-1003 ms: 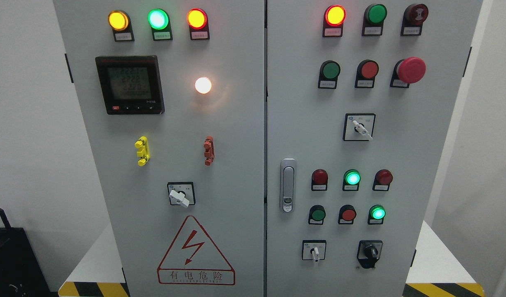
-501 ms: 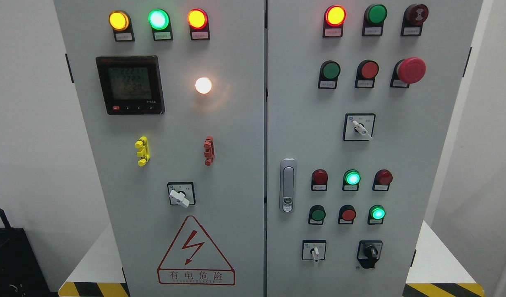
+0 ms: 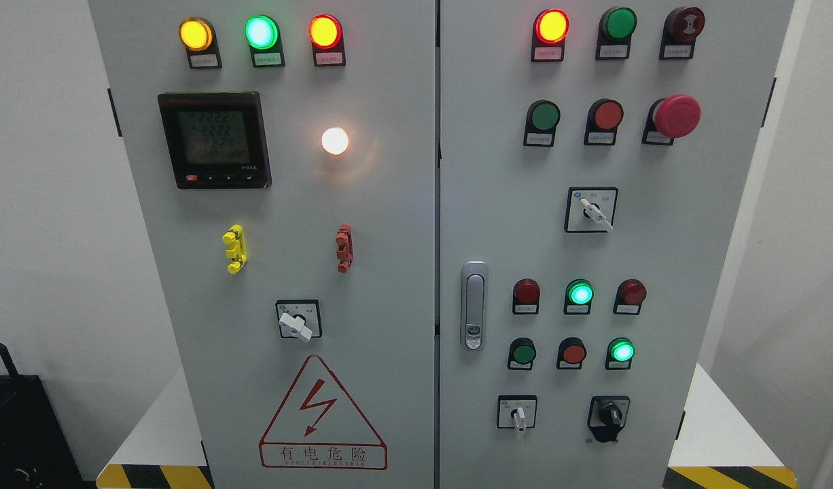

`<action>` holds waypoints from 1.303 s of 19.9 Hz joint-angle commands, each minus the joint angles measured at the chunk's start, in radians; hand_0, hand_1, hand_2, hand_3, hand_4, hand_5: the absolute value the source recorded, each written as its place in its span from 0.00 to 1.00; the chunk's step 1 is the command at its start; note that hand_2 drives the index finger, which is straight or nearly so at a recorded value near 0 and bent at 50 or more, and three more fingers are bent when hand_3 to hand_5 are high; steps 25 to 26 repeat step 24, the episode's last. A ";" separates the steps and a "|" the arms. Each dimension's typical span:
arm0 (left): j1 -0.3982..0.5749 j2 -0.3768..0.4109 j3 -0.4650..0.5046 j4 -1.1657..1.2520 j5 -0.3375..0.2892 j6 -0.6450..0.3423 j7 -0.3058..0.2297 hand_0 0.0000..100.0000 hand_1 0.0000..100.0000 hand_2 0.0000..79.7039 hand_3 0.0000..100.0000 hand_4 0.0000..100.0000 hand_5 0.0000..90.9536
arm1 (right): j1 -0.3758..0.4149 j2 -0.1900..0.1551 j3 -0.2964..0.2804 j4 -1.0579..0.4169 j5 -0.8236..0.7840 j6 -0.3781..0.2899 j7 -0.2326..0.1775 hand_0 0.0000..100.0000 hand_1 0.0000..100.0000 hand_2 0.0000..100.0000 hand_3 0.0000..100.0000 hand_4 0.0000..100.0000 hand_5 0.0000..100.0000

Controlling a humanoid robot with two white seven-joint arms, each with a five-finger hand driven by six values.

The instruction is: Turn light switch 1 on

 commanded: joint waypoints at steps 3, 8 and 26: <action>-0.085 0.005 -0.047 0.721 -0.038 0.167 -0.003 0.20 0.08 0.03 0.11 0.17 0.00 | 0.000 0.000 0.000 0.000 0.000 0.001 0.001 0.30 0.00 0.00 0.00 0.00 0.00; -0.123 -0.006 -0.070 0.706 -0.052 0.355 -0.034 0.21 0.03 0.00 0.00 0.00 0.00 | 0.000 0.000 0.000 0.000 0.000 0.001 0.000 0.30 0.00 0.00 0.00 0.00 0.00; -0.182 -0.034 -0.073 0.706 -0.045 0.359 -0.037 0.21 0.00 0.00 0.00 0.00 0.00 | 0.000 0.000 0.000 0.000 0.000 0.001 0.000 0.30 0.00 0.00 0.00 0.00 0.00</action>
